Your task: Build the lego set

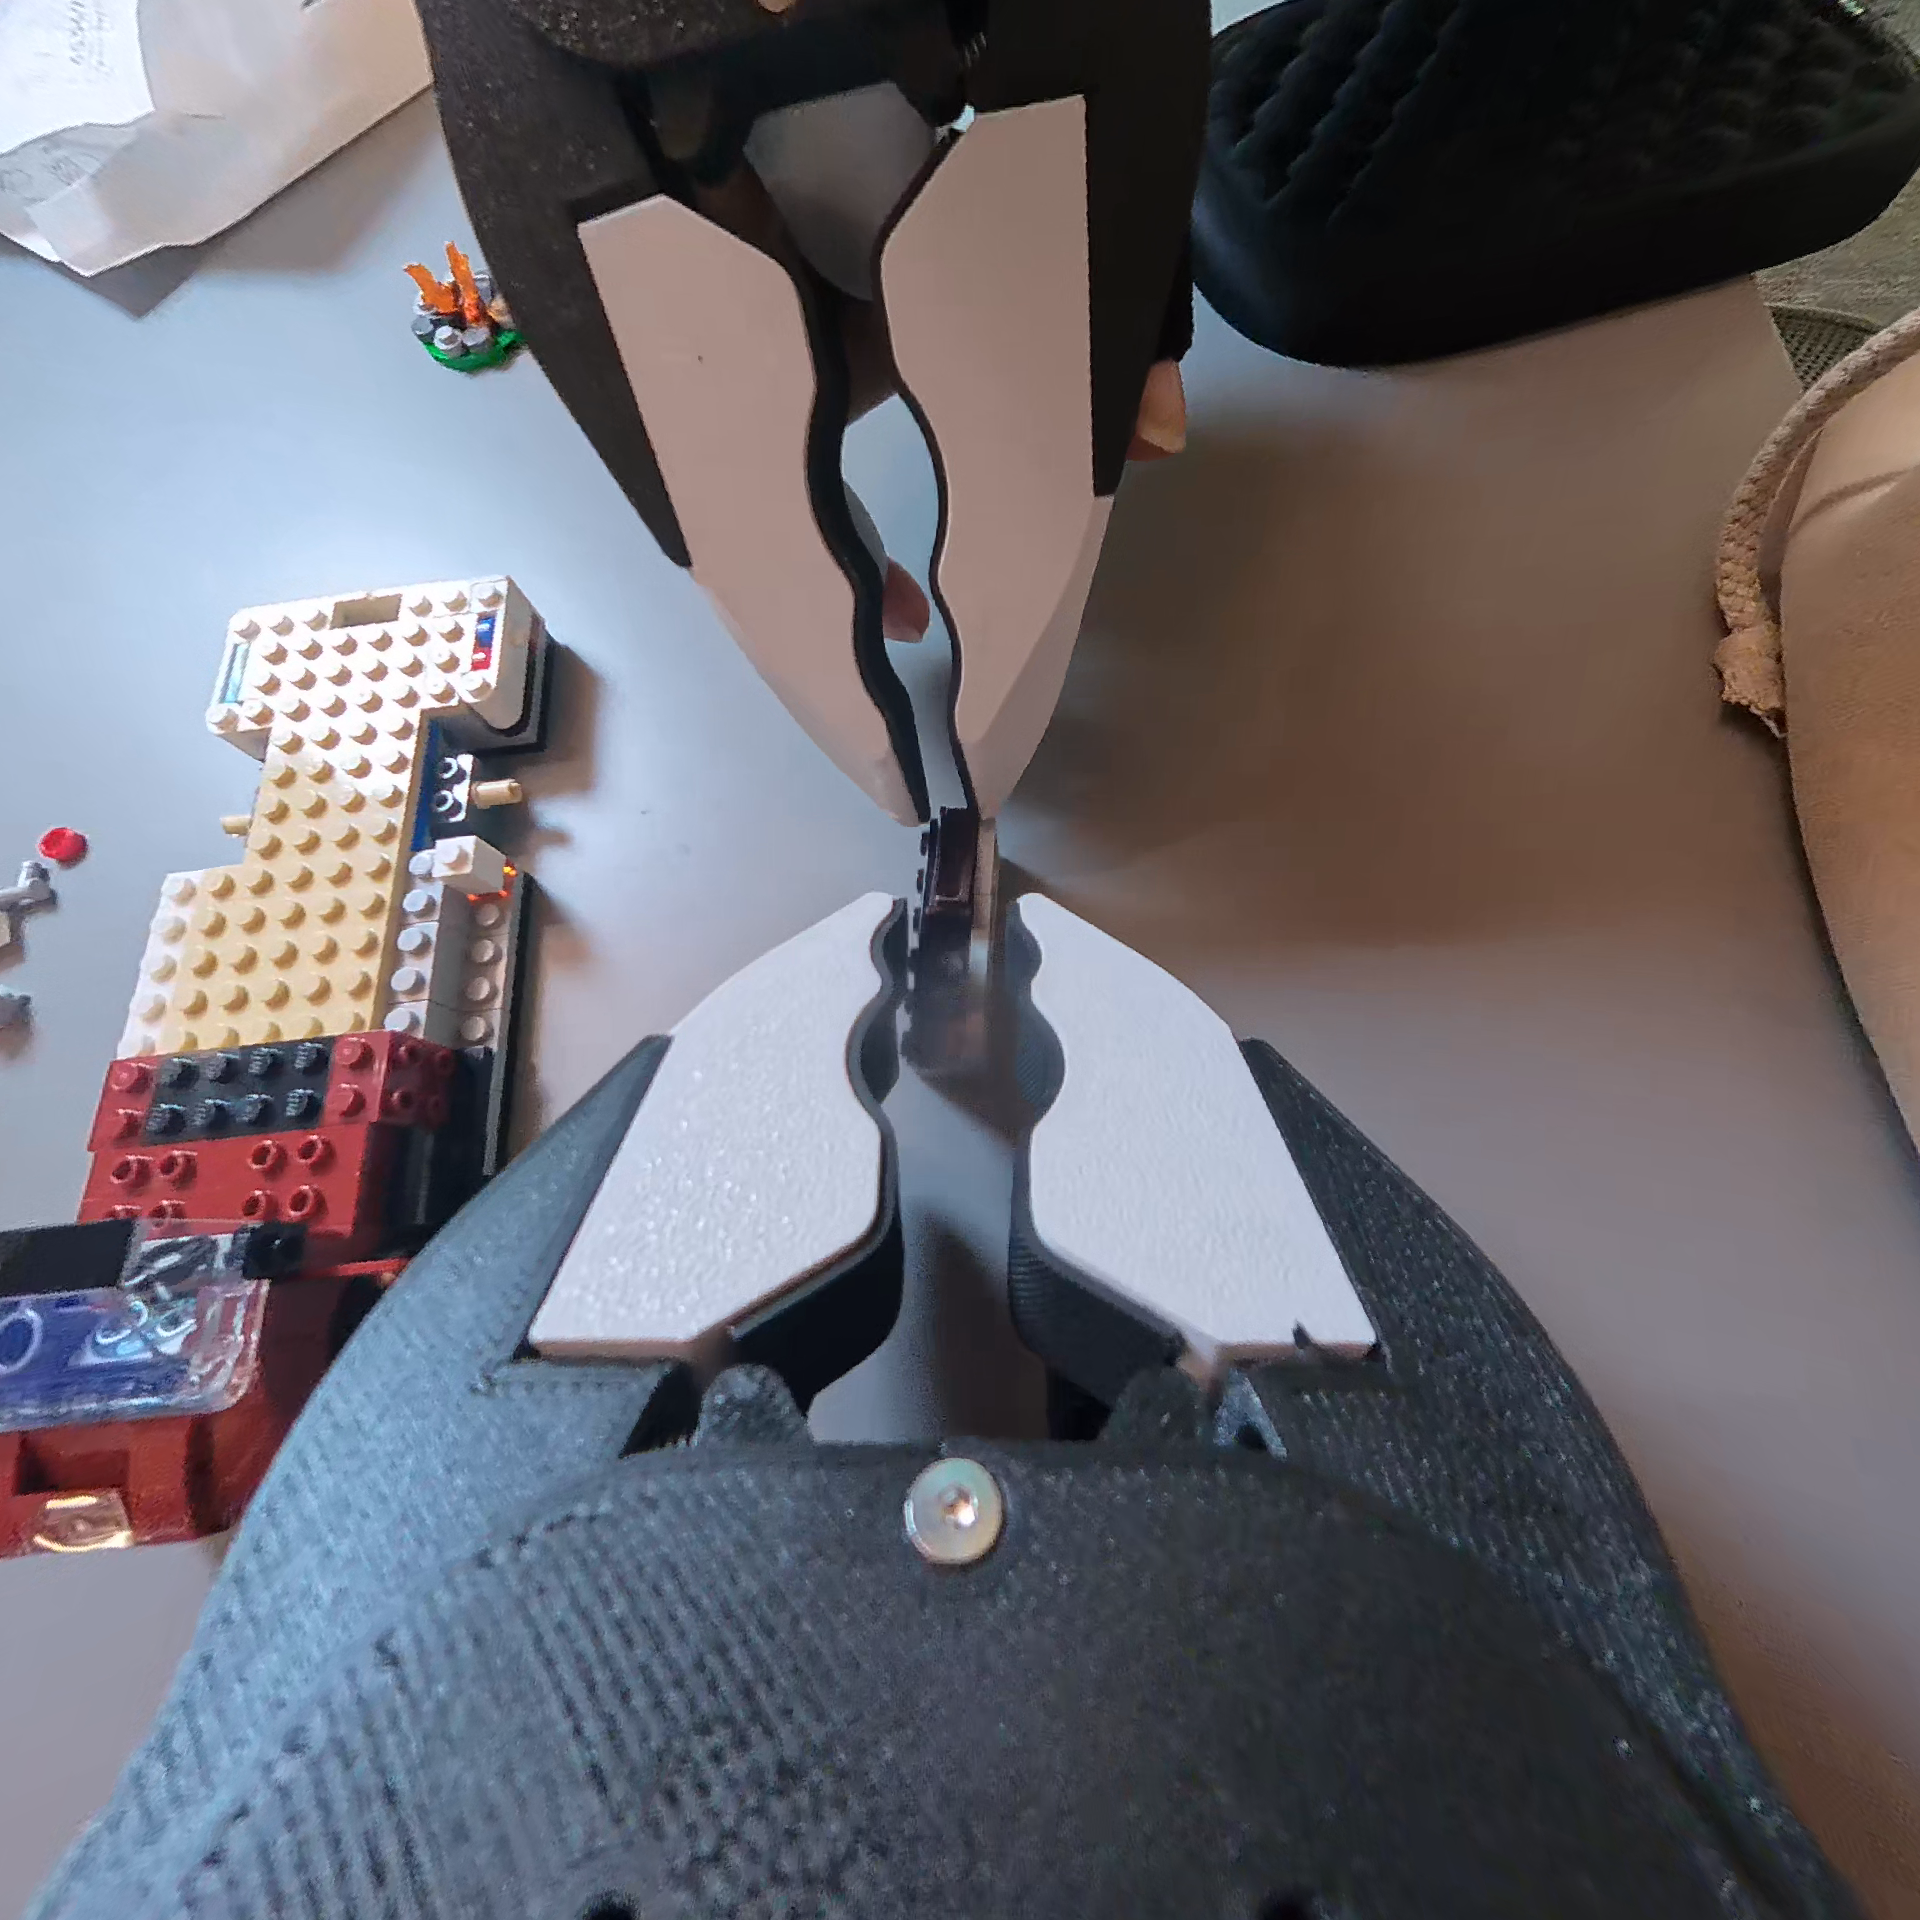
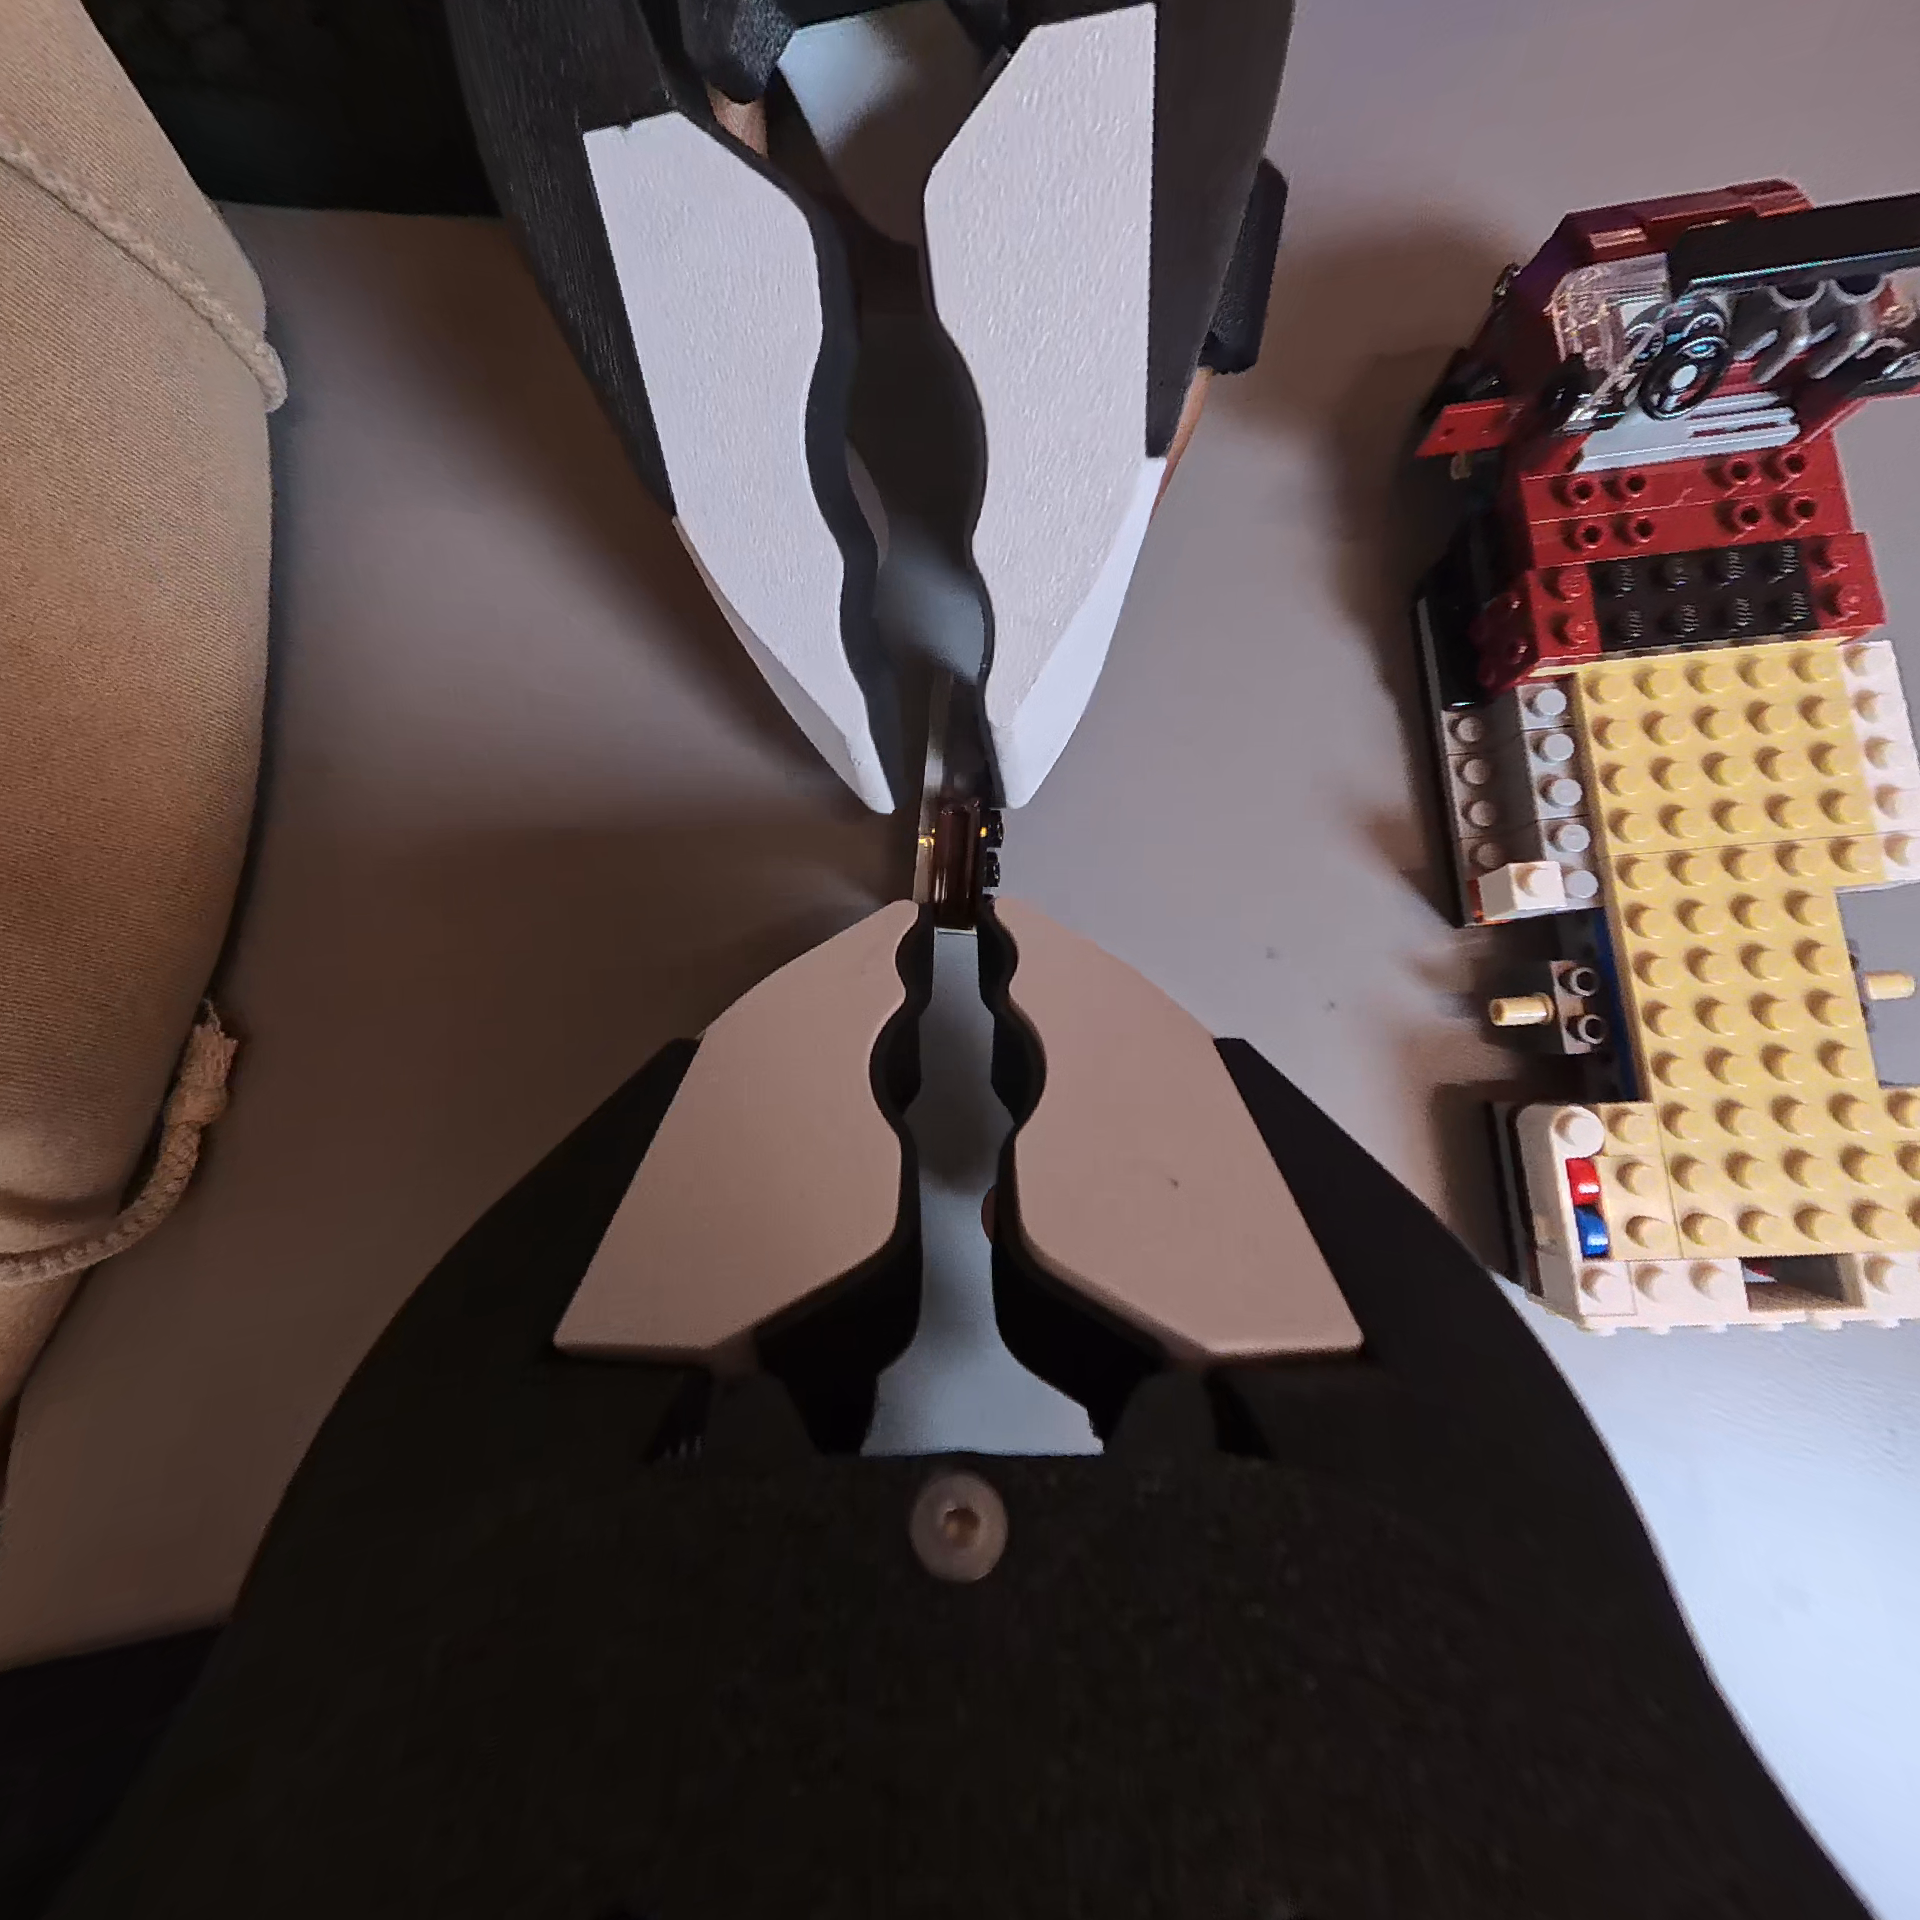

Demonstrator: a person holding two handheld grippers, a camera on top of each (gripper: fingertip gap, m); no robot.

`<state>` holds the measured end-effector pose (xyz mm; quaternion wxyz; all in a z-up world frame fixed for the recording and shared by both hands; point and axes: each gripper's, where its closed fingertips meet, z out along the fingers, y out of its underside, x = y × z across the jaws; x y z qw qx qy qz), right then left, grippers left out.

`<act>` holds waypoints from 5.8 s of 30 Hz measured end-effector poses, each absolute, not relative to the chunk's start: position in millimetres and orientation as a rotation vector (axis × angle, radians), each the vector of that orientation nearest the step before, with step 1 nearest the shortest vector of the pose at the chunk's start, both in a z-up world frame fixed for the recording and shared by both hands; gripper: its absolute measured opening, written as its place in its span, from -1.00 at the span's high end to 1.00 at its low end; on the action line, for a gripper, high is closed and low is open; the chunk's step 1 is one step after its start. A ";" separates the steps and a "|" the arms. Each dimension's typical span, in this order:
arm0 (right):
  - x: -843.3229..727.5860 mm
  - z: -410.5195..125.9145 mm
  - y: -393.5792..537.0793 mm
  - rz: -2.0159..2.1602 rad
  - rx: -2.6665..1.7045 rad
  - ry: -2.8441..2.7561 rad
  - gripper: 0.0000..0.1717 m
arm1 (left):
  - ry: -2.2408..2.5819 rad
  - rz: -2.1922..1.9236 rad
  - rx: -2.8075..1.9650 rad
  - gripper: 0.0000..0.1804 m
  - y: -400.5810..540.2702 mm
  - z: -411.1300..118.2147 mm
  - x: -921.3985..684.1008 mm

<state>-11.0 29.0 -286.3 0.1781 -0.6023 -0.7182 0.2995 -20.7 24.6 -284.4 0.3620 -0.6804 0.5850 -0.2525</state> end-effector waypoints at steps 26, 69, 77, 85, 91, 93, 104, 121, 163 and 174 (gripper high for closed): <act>-9.1 -281.5 27.5 0.870 -1.678 -1.972 0.91 | 1.540 -0.568 -1.672 0.87 24.0 -278.2 -22.2; 41.8 -262.9 16.4 0.804 -1.703 -1.567 0.86 | 1.569 -0.585 -1.948 0.78 -23.6 -296.9 -70.7; 32.2 -267.2 10.1 0.784 -1.687 -1.609 0.86 | 1.558 -0.527 -1.924 0.91 -16.8 -300.9 -62.7; 14.4 -256.0 19.3 0.822 -1.641 -1.545 0.85 | 1.510 -0.505 -1.837 0.91 -1.0 -283.7 -65.7; -6.3 -251.1 33.1 0.815 -1.621 -1.523 0.75 | 1.519 -0.498 -1.782 0.91 17.7 -271.3 -65.4; -12.5 -251.2 37.6 0.798 -1.610 -1.533 0.71 | 1.537 -0.499 -1.766 0.91 24.5 -268.0 -63.8; -13.4 -250.4 50.3 0.812 -1.559 -1.463 0.70 | 1.596 -0.621 -1.749 0.91 31.3 -272.6 -49.6; -11.3 -249.7 49.6 0.851 -1.534 -1.437 0.72 | 1.571 -0.680 -1.769 0.91 26.0 -279.3 -47.2; -12.9 -257.0 39.8 0.880 -1.535 -1.495 0.74 | 1.643 -0.700 -1.754 0.89 21.3 -284.6 -45.9; -13.6 -257.6 37.6 0.882 -1.532 -1.505 0.74 | 1.627 -0.735 -1.768 0.91 19.9 -284.1 -44.9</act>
